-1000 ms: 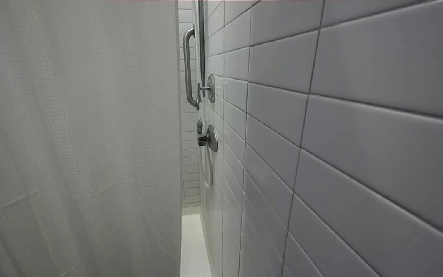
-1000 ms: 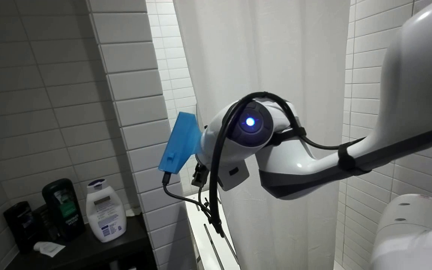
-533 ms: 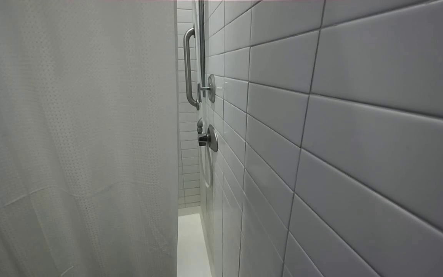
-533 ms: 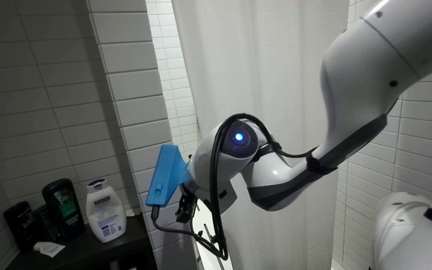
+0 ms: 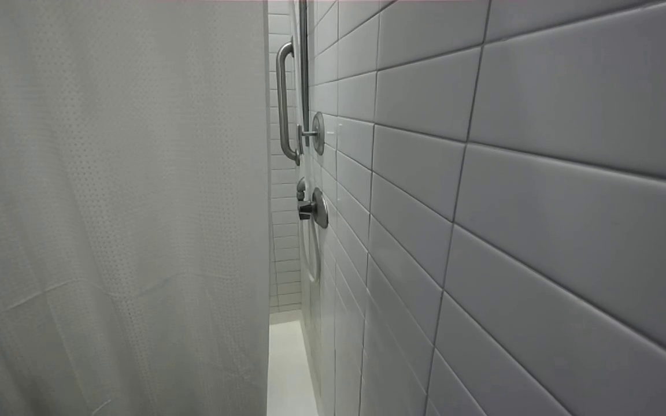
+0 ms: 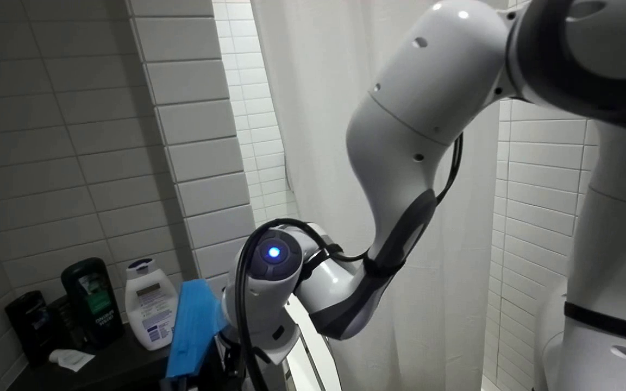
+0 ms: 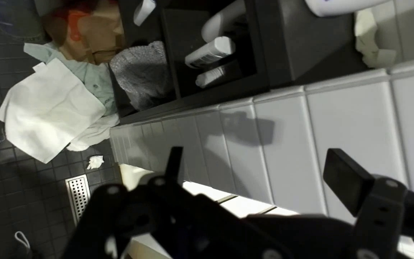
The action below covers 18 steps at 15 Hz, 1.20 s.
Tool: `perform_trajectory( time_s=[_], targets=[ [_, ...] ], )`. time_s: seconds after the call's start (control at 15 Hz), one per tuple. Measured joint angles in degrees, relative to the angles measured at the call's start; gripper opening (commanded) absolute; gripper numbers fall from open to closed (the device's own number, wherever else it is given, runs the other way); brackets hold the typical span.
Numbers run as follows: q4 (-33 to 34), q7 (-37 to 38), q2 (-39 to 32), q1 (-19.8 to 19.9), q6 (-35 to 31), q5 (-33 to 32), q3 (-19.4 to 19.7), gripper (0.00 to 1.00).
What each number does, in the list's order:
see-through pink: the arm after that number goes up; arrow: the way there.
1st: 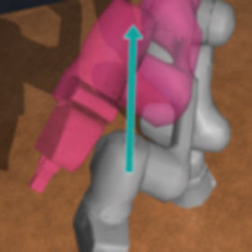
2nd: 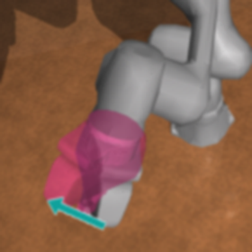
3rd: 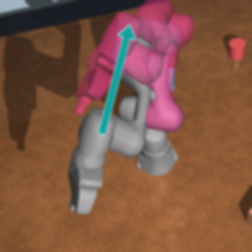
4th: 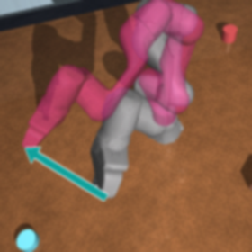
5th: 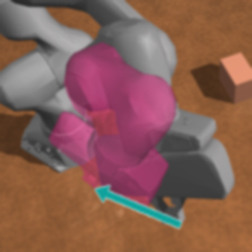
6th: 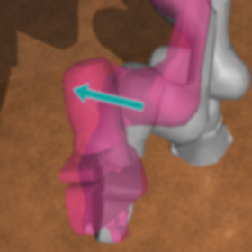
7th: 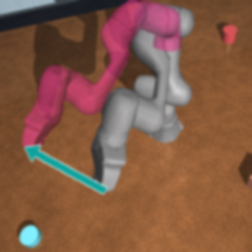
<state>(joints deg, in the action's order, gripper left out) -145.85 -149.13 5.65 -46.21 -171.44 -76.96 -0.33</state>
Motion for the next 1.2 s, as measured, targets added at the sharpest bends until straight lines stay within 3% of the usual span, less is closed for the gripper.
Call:
perform_trajectory(
  time_s=[0.27, 0.53, 0.93, 1.2],
  targets=[
    [4.5, 0.0, -8.8, 5.6, 0.3, -1.5, -8.8, 1.00],
    [7.7, 0.0, -15.8, 8.9, 2.5, -4.4, -14.7, 1.00],
    [12.6, 0.0, -24.6, 8.6, 9.5, -9.0, -22.2, 1.00],
    [14.8, 0.0, -26.9, 6.9, 12.9, -11.8, -24.9, 1.00]
  ],
)
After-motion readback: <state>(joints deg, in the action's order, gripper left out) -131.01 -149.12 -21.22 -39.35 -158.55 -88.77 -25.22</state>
